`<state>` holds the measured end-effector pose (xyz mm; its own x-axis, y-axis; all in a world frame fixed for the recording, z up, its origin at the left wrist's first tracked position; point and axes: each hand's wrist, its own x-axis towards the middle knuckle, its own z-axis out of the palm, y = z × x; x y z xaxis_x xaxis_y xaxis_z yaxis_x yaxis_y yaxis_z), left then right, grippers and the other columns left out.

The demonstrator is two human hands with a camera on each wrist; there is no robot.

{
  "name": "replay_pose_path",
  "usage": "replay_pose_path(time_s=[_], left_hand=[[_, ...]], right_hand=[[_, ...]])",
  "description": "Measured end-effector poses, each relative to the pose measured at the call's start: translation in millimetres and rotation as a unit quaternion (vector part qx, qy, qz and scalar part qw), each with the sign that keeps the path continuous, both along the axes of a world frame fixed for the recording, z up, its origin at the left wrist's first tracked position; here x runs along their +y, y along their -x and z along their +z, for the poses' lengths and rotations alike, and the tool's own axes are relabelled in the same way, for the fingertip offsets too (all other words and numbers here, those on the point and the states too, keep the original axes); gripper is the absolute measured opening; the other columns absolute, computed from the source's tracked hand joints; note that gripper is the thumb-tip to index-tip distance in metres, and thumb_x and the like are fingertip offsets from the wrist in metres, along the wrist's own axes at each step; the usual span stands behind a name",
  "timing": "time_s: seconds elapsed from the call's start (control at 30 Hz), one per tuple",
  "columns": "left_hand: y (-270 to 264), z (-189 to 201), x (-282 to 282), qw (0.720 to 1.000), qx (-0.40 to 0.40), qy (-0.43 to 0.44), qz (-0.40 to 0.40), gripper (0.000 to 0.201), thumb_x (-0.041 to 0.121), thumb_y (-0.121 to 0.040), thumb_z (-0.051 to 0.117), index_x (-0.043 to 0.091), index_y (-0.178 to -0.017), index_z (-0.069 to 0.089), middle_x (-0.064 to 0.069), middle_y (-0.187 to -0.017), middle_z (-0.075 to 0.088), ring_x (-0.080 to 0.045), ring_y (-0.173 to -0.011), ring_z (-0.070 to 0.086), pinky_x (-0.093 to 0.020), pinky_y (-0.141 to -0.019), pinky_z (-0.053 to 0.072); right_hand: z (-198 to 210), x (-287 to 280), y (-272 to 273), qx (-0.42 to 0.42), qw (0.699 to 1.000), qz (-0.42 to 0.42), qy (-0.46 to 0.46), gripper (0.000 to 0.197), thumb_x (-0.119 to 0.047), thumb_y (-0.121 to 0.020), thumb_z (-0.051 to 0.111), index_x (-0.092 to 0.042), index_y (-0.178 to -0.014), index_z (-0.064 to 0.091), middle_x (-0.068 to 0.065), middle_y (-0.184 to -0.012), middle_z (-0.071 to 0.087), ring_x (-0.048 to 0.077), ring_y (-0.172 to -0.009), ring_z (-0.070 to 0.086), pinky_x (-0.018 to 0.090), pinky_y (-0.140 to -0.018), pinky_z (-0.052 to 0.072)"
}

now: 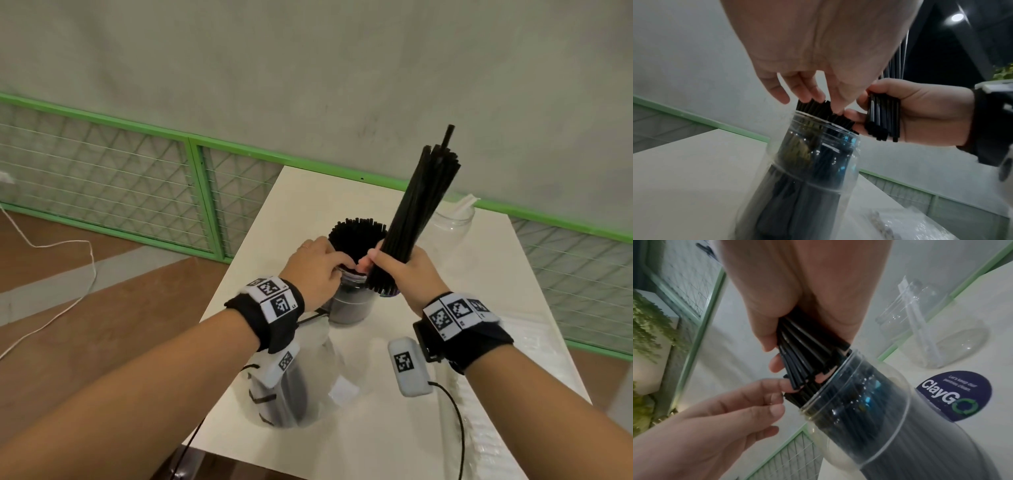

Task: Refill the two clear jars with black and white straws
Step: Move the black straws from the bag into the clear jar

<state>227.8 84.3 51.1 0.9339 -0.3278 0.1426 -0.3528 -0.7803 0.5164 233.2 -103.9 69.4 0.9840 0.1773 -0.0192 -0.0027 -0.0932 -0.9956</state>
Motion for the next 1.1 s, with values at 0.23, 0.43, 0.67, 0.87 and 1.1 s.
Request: replay_pose_path(time_s=[0.23,0.43,0.67,0.87,1.1], left_hand=[[-32,0,-8,0.991,0.06,0.079,0.091,0.123,0.048,-0.057,0.085,0.023,-0.148,0.007,-0.011,-0.146,0.019,-0.028,-0.135,0.02,-0.041,-0.112,0.023],[-64,-1,-9,0.975,0.171,0.128,0.057,0.123,0.033,-0.063,0.085,0.028,-0.149,-0.003,-0.012,-0.136,0.047,-0.027,-0.116,0.053,-0.04,-0.1,0.044],[-64,-2,-4,0.985,0.121,0.105,0.061,0.091,0.025,-0.072,0.078,0.03,-0.144,0.022,-0.005,-0.134,0.049,-0.023,-0.104,0.058,-0.032,-0.088,0.046],[-61,-2,-1,0.989,0.113,0.086,0.042,0.082,0.028,-0.075,0.075,0.027,-0.142,0.028,-0.001,-0.132,0.053,-0.022,-0.106,0.058,-0.03,-0.086,0.046],[-55,-1,0,0.988,0.12,0.085,0.046,0.081,0.027,-0.077,0.073,0.027,-0.144,0.025,-0.003,-0.134,0.051,-0.022,-0.107,0.057,-0.025,-0.084,0.041]], right_hand=[[6,11,-31,0.029,0.998,0.002,-0.05,0.009,-0.007,-0.091,0.06,-0.003,-0.083,0.06,0.012,-0.074,0.066,0.031,-0.08,0.067,0.042,-0.082,0.057],[-4,13,-47,0.025,0.996,0.006,-0.081,0.008,-0.006,-0.09,0.063,-0.006,-0.082,0.062,0.009,-0.073,0.067,0.027,-0.078,0.067,0.04,-0.079,0.055],[-20,11,-47,-0.084,0.996,0.018,0.032,0.012,-0.016,-0.088,0.068,-0.004,-0.085,0.07,0.008,-0.088,0.072,0.019,-0.092,0.067,0.036,-0.09,0.052],[-28,18,-47,-0.071,0.997,-0.013,0.03,0.013,-0.02,-0.082,0.075,-0.009,-0.083,0.069,-0.001,-0.082,0.071,0.014,-0.087,0.068,0.028,-0.079,0.053],[-28,25,-50,-0.077,0.996,-0.028,0.035,0.019,-0.022,-0.083,0.074,-0.004,-0.082,0.066,0.002,-0.079,0.07,0.014,-0.083,0.068,0.025,-0.076,0.051]])
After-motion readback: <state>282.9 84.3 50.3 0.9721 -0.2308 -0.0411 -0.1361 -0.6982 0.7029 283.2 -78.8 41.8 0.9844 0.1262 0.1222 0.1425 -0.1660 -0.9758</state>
